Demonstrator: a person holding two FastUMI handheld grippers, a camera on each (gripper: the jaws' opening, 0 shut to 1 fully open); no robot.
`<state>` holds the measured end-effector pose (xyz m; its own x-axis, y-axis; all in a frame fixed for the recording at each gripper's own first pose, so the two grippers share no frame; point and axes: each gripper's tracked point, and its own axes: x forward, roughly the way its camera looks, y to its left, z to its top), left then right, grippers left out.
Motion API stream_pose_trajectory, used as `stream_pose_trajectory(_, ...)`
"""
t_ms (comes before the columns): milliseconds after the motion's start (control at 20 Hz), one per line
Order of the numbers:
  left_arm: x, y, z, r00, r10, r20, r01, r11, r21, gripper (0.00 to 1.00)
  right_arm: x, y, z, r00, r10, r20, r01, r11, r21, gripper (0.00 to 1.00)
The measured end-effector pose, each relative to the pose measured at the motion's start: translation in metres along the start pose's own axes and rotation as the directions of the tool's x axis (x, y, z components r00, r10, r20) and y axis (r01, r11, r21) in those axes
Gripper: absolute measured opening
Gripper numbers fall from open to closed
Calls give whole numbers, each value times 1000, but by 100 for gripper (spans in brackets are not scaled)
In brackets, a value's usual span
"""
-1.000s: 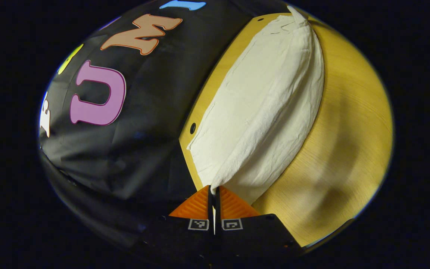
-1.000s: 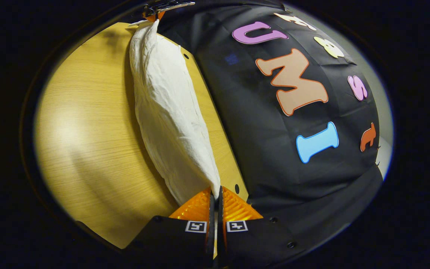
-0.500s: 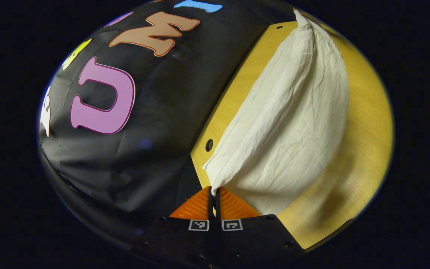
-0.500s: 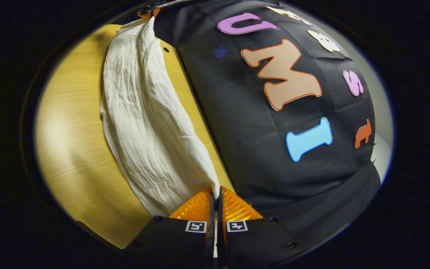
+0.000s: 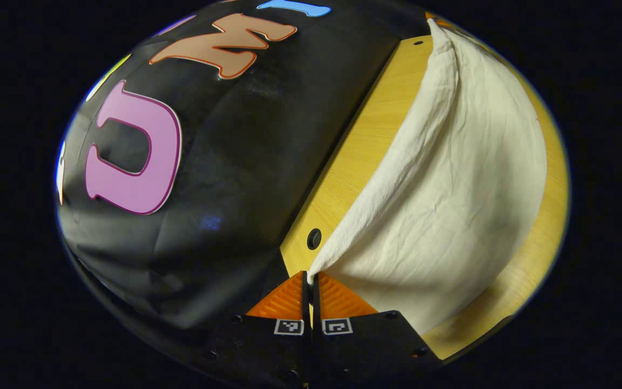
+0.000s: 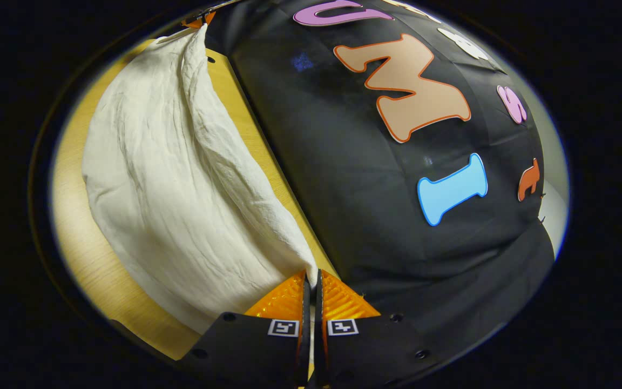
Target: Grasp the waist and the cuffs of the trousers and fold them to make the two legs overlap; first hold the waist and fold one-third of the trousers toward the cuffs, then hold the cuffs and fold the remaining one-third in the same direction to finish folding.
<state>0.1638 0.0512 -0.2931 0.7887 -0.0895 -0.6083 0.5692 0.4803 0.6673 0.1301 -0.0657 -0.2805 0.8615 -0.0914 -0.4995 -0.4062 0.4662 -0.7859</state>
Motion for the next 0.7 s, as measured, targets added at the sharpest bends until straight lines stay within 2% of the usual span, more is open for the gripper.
stream_pose_trajectory(350, 59, -13, 6, 1000, -18, -7, 18, 1000, -7, 0, 52, 33, -15, 995, 41, -95, -37, 998, 42, 5)
stream_pose_trajectory(400, 65, -15, 6, 1000, -19, -12, 19, 1000, 0, 0, 56, 39, -17, 992, 52, -112, -47, 998, 49, 8)
stream_pose_trajectory(550, 79, -23, 7, 999, -28, -24, 28, 1000, 8, 0, 70, 54, -27, 985, 67, -157, -57, 996, 69, 7)
stream_pose_trajectory(600, 81, -26, 5, 999, -27, -30, 27, 1000, -2, 0, 69, 55, -29, 983, 68, -168, -54, 995, 85, 10)
stream_pose_trajectory(650, 79, -28, 7, 999, -28, -22, 27, 999, -29, 25, 70, 53, -29, 983, 60, -174, -43, 994, 101, 11)
stream_pose_trajectory(700, 81, -30, 7, 1000, -27, -12, 26, 998, -65, 50, 68, 53, -27, 983, 64, -173, -43, 991, 127, 41)
